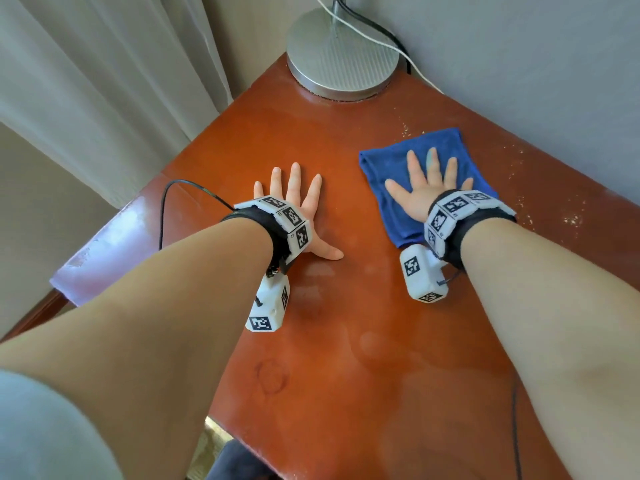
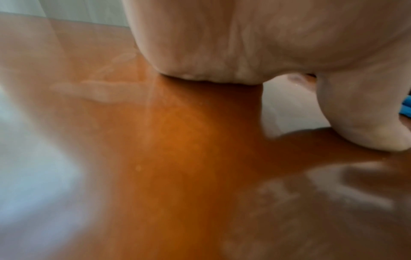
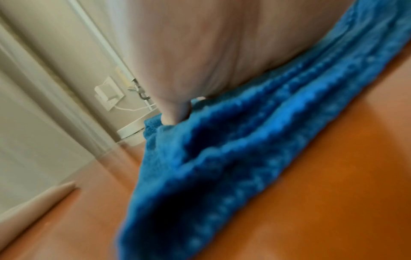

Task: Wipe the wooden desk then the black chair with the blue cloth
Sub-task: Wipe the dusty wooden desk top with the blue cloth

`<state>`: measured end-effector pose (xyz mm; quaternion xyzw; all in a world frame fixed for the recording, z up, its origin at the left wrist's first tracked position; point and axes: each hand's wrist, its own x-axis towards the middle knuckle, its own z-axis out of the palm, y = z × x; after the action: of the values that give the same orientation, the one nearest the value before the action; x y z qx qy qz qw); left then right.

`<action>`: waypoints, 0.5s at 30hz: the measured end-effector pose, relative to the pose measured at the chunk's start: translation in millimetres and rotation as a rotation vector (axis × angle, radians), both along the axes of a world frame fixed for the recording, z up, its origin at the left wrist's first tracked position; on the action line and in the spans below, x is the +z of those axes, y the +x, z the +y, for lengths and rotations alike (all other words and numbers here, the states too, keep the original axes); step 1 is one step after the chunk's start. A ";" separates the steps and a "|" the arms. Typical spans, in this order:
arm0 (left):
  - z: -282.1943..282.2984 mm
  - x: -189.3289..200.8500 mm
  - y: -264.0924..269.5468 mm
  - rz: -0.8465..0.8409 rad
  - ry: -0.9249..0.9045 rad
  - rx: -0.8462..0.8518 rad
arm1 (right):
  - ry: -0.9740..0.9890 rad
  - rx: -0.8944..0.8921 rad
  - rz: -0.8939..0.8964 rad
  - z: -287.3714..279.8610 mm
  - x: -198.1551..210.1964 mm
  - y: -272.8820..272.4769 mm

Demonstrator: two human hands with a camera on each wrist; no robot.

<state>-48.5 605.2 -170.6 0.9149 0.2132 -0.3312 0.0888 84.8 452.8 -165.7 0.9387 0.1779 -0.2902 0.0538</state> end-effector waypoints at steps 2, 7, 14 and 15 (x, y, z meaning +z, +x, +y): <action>-0.5 0.1 0.2 0.002 0.000 -0.005 | -0.022 -0.049 -0.006 -16.1 1.6 4.3; -1.8 1.6 0.3 -0.001 0.003 0.001 | -0.080 0.117 0.032 -24.7 1.7 -20.3; -2.3 0.6 0.5 0.017 0.023 -0.004 | -0.006 0.319 -0.005 26.3 -6.9 -18.9; -2.0 -1.1 1.7 0.020 0.025 -0.003 | 0.001 0.338 -0.002 27.7 -6.3 -9.8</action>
<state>-46.9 603.2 -171.7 0.9129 0.2167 -0.3377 0.0749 75.0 480.5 -172.1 0.8957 0.3335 -0.2760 0.1014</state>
